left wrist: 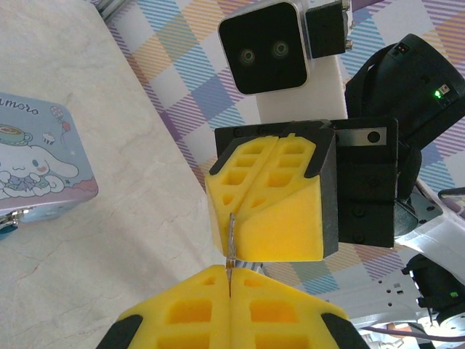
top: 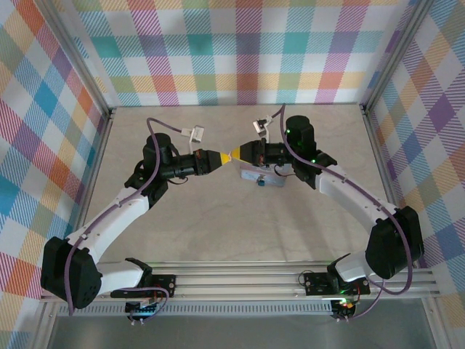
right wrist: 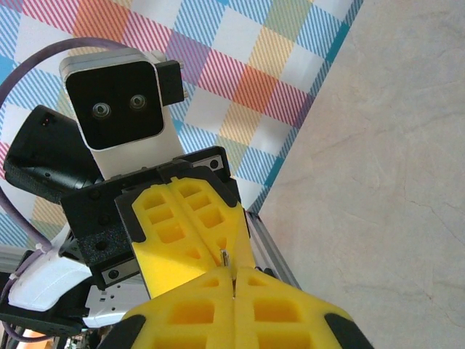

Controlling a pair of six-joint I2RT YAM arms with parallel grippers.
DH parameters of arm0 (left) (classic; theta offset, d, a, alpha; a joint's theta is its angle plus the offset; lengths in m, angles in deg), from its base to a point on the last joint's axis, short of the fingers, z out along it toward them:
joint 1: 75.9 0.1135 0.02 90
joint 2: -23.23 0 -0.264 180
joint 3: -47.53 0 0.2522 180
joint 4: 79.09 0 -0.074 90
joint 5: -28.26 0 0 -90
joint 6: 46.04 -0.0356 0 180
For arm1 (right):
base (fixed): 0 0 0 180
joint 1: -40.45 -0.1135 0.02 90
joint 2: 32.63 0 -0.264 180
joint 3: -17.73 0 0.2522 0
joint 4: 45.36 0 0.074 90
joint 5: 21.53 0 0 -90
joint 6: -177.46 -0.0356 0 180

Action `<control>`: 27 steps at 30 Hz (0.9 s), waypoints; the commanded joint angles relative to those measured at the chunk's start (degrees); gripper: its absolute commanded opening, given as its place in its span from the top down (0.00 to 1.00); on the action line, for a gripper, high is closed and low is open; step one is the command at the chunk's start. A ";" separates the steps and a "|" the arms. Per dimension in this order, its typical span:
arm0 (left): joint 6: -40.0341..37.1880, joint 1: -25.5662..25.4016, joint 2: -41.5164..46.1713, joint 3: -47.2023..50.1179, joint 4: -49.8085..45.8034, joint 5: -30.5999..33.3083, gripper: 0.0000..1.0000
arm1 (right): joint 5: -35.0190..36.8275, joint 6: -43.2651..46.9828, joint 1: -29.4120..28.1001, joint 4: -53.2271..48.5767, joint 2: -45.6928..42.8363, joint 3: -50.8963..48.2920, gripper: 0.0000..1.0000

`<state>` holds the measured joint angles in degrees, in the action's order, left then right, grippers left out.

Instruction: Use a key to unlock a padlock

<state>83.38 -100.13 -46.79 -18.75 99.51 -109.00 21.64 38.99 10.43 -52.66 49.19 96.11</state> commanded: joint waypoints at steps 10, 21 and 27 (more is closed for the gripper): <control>-20.55 0.41 5.81 -6.44 -28.67 13.19 0.52 | 19.51 30.64 -2.39 -34.68 -1.76 12.69 1.00; -23.00 0.77 10.55 -3.00 -28.81 14.95 0.24 | 18.71 36.36 -3.47 -35.56 -3.39 14.39 1.00; -24.21 0.76 11.46 -3.91 -28.81 14.68 0.32 | 16.63 33.88 -3.42 -31.44 -3.77 12.68 1.00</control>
<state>60.80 -100.06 -36.21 -21.61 70.31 -93.72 40.55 73.16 7.34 -87.09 47.05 109.38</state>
